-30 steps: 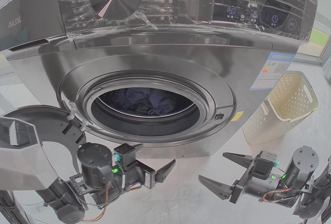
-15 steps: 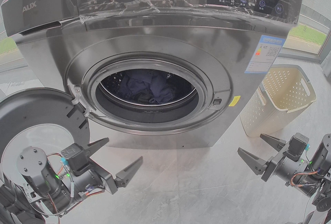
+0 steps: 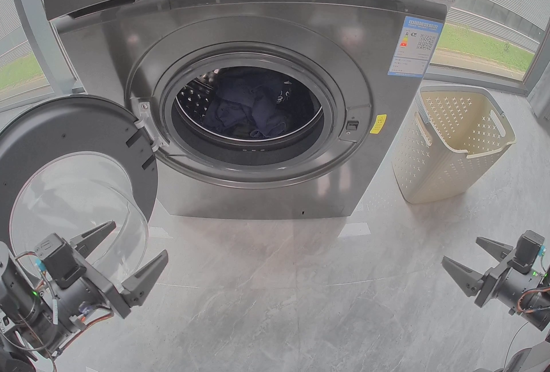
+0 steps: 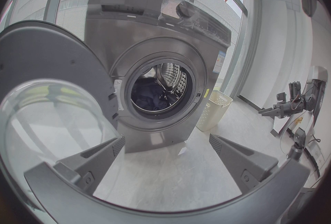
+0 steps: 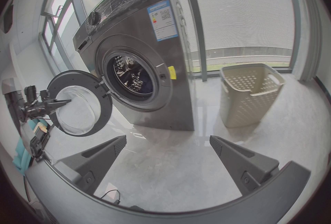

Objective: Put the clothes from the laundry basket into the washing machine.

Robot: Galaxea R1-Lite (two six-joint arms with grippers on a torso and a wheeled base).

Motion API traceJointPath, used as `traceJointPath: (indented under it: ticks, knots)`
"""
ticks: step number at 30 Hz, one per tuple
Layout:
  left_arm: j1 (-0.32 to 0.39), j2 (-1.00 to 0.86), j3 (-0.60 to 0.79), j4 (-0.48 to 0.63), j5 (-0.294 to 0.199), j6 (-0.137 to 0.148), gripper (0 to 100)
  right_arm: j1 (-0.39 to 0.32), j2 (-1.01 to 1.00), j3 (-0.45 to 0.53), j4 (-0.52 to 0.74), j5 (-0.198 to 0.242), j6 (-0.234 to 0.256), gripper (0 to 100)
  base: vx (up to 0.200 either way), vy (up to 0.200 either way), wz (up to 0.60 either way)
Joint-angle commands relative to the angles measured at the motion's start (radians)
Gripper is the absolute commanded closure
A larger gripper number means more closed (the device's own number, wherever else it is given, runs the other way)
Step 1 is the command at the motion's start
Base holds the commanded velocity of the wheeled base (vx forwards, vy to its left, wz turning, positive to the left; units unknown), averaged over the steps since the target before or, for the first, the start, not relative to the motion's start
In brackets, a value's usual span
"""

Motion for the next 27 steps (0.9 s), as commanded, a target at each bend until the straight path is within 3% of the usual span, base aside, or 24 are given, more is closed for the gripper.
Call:
traceJointPath:
  ticks: [1,8,12,17,18,20,22,23,25,27]
  knots:
    - [0.107,-0.366,0.016,0.249,0.002,0.006,0,-0.128,-0.441,0.016,0.325,0.004,-0.026,0,-0.200,0.000,0.00]
    - [0.281,-0.709,0.016,0.642,-0.027,0.002,0,-0.281,-0.912,0.002,0.727,0.037,-0.038,0,-0.029,0.000,0.00]
    - [0.355,-0.834,0.015,0.759,-0.068,-0.003,0,-0.355,-1.056,0.000,0.885,0.059,-0.047,0,-0.050,0.000,0.00]
    - [0.427,-0.931,0.018,0.875,-0.093,-0.012,0,-0.358,-1.054,0.016,0.888,0.045,-0.033,0,-0.080,0.000,0.00]
    - [0.465,-1.002,0.018,0.975,-0.109,-0.008,0,-0.359,-1.054,0.017,0.897,0.025,-0.043,0,0.000,0.000,0.00]
    - [0.516,-1.055,0.018,1.055,-0.148,0.000,0,-0.370,-1.051,0.017,0.900,-0.032,-0.067,0,0.000,0.000,0.00]
    - [0.591,-1.144,0.018,1.128,-0.198,0.002,0,-0.391,-1.050,0.017,0.899,-0.058,-0.093,0,0.000,0.000,0.00]
    - [0.613,-1.184,0.018,1.147,-0.232,-0.012,0,-0.402,-1.051,0.017,0.899,-0.058,-0.099,0,0.000,0.000,0.00]
    - [0.616,-1.193,0.015,1.161,-0.266,-0.012,0,-0.433,-1.059,0.017,0.900,-0.041,-0.106,0,0.000,0.000,0.00]
    - [0.611,-1.181,0.018,1.144,-0.254,-0.003,0,-0.506,-1.133,0.017,0.946,0.128,-0.158,0,0.000,0.000,0.00]
